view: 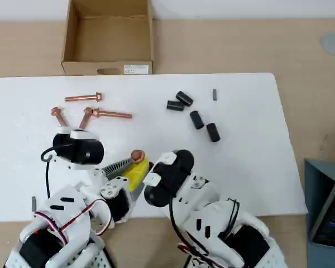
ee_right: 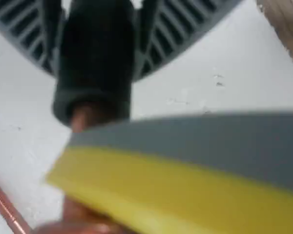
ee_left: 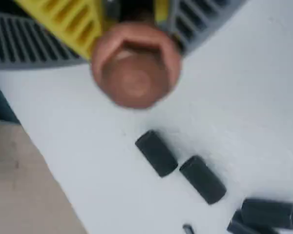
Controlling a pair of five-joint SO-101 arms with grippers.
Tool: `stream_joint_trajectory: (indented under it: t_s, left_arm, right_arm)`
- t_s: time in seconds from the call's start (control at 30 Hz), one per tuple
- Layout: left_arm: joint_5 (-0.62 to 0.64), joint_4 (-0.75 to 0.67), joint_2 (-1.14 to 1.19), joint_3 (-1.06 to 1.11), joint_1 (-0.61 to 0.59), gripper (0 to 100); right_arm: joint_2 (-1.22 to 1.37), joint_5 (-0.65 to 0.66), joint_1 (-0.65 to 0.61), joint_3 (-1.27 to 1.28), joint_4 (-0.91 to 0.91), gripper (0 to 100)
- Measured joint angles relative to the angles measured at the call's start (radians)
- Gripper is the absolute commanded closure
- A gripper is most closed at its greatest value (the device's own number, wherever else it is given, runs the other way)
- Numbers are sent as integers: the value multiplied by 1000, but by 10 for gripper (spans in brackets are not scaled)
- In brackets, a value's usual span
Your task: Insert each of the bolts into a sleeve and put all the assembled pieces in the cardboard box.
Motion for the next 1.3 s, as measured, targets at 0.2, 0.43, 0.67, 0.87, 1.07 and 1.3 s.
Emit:
stream_joint_trajectory:
  t_s: [0.2, 0.43, 0.67, 0.87, 1.07, 1.3]
  left_arm:
    - [0, 61, -2, -2, 2, 761]
    - [0, 63, -2, -2, 2, 774]
    - [0, 63, -2, -60, -28, 869]
    - [-94, 63, -3, -137, -141, 999]
    - [-160, 63, -3, -164, -282, 999]
    - [-198, 129, -3, -84, -532, 999]
  right_arm:
    - [0, 2, 3, 2, 0, 989]
    - [0, 5, 6, 2, 0, 989]
    - [0, 5, 6, 2, 0, 989]
    - [0, 5, 6, 2, 0, 989]
    - [0, 5, 95, 2, 0, 989]
    - [0, 5, 282, -2, 8, 989]
